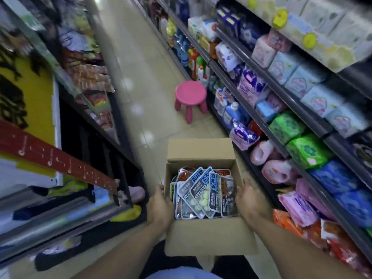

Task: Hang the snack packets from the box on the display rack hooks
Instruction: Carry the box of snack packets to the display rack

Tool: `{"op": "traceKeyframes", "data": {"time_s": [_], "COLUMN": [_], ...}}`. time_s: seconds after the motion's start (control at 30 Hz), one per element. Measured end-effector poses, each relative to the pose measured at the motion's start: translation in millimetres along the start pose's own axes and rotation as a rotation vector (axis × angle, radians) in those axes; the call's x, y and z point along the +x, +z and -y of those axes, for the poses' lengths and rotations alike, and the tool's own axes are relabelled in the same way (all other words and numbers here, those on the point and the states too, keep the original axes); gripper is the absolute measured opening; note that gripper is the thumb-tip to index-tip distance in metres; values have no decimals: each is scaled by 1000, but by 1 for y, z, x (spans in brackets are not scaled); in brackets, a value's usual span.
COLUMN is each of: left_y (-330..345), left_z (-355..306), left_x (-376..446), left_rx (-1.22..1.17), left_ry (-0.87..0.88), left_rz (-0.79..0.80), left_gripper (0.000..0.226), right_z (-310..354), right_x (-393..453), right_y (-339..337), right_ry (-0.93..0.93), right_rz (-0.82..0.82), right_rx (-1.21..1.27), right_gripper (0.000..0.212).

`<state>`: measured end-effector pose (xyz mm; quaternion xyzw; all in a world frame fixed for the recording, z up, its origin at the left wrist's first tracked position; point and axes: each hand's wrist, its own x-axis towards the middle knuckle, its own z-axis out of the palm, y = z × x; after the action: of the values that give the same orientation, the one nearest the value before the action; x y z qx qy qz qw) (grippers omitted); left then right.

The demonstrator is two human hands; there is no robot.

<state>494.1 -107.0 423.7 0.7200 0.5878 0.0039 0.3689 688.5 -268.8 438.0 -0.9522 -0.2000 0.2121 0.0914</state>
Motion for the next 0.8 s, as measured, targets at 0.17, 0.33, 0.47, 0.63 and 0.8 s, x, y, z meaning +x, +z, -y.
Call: {"op": "traceKeyframes", "data": {"time_s": [0.17,0.33,0.47,0.63,0.8], "left_y": [5,5,6,-11,-38], "left_z": [-37,-64,-73,-90,-116], "left_x": [24,76,132,199,253], "left_rx": [-103,-176,-220,-321,-372], "left_ry": [-134,-238,-351,-429,-523], "left_rz": [-156,-249,-297,-329,-372], "left_gripper": [44,39,29,20,19], "right_z": [35,90,141,209,279], "right_x": [80,164,227,295,351], "right_y": [-37,-49,-40,-42,-55], "right_ry": [-174,-317,-377,-440,-521], "right_rz": [14,68,111,160,200], "right_rx": [-48,-71,-100,-135,-208], "right_gripper": [28,27,25,25,22]}}
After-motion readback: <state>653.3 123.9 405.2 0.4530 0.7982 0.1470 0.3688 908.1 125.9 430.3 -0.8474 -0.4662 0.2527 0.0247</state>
